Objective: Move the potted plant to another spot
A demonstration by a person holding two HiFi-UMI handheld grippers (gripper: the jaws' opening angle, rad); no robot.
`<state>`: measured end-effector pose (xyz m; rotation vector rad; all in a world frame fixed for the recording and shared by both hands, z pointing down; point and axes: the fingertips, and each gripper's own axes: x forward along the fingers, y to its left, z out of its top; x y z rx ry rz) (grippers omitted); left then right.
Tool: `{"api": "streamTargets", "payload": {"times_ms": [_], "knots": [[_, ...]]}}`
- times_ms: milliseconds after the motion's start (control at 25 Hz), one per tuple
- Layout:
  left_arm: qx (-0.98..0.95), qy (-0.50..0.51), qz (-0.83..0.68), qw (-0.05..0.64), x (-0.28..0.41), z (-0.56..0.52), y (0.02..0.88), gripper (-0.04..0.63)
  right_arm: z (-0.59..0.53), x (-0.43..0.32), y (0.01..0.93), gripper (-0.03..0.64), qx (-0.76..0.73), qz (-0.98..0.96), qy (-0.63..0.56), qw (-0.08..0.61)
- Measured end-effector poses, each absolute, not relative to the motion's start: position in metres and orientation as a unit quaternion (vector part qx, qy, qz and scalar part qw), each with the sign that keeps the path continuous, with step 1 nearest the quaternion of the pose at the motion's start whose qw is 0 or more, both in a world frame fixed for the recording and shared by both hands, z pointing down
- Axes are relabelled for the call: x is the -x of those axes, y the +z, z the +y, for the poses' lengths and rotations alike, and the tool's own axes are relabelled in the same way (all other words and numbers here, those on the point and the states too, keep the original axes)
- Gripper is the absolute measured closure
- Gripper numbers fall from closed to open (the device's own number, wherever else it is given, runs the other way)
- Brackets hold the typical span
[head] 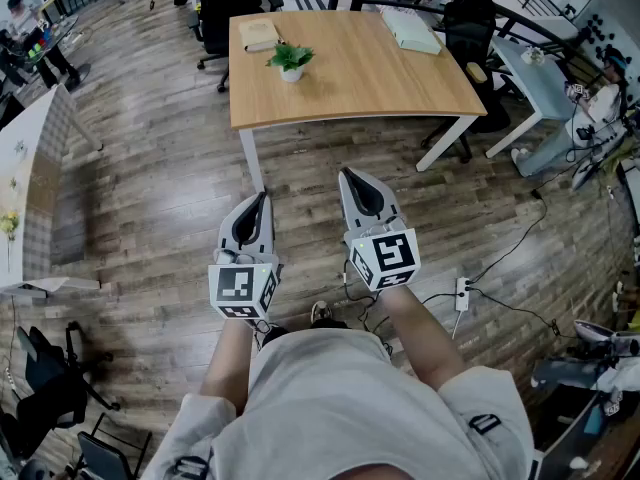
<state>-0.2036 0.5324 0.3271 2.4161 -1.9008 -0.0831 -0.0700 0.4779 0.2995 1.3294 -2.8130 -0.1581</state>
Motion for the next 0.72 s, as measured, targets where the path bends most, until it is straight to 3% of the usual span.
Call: {"api": "streamTargets", "payload": {"times_ms": [720], "knots": [[-0.792, 0.018, -0.605, 0.079, 0.181, 0.533, 0.371, 0.583, 0.494, 0.049, 0.347, 0.612, -0.399, -0.915, -0.023, 0.057]]}}
